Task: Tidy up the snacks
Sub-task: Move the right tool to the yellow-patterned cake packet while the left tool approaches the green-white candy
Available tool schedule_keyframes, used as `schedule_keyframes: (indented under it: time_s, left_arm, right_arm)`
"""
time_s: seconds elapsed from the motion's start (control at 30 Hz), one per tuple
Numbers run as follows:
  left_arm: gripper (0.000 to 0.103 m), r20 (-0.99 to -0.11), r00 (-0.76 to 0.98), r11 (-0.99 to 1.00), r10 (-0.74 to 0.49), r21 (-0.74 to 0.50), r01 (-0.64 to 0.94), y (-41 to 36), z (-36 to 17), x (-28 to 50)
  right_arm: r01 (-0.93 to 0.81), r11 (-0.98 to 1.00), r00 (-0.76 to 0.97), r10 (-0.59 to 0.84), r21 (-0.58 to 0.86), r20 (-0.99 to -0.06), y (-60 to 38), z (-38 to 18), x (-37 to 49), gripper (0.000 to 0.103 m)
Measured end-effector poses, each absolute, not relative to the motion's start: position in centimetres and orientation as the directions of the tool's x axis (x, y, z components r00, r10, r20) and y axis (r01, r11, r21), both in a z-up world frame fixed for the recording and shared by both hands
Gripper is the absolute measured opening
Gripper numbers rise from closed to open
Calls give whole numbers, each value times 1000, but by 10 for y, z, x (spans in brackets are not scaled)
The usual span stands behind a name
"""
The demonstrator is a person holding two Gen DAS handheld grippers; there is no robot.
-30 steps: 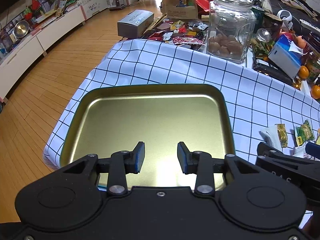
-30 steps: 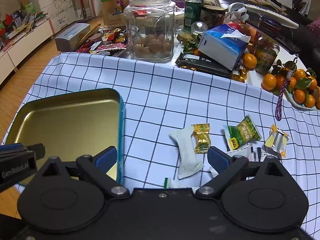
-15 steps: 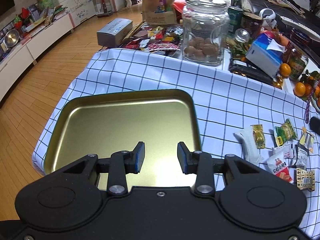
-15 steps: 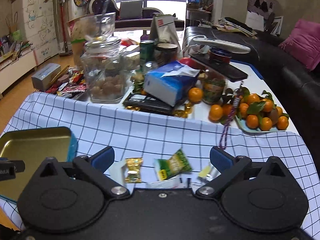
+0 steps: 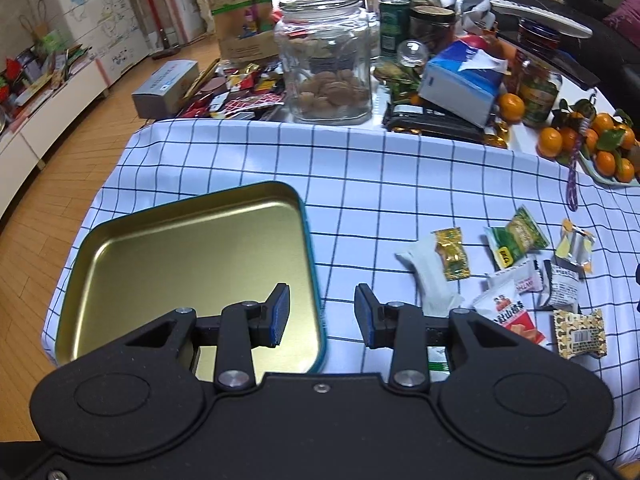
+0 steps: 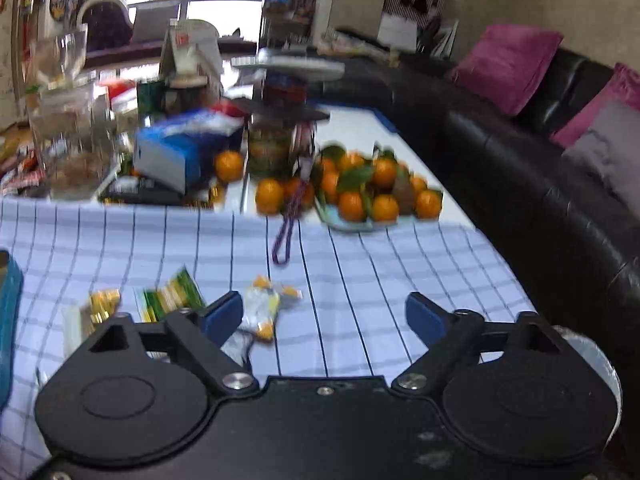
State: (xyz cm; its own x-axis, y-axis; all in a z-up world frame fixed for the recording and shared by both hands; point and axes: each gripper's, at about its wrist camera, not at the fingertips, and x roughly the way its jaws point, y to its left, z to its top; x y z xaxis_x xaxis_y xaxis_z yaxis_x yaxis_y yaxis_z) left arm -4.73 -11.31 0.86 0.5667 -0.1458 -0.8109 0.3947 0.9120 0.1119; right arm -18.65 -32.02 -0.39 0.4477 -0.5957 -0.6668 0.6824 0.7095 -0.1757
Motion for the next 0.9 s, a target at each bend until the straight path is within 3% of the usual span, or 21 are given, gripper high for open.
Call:
schedule_keyframes:
  time_s: [0.3,0.47,0.6,0.7,0.83,0.9]
  left_arm:
    - [46,-826,545,898,-141,125,422,-130,-1,-54]
    - [46,-837,528,892,-143,122,434,-135,-5,-57]
    - [46,-838,526,886,-144,128,446,-139,-7,-60]
    - [45,-840,523,880,-144,133,456,-140,-8,-62]
    - [45,-842,521,875,-139,141,463,-140,-10,-61]
    - [45,-845,518,877,-133,144,459,-139,-12,-59]
  right_arm:
    - [748,604,371,-724,-275,-581,-331,-14,-213,86]
    - [778,610,399,-665,-152,-631,-338,-9,-217,85]
    - [760,632,365,-607,-151,-706,-342,-13,-208,84]
    - [767,637,338,-509,-82,-792,-348,-22,-207,78]
    - [785,614,351,-332,82,-876,-356,-34,-210,62]
    - [808,563,369,-259,171,-893,-360,-39,-212,62]
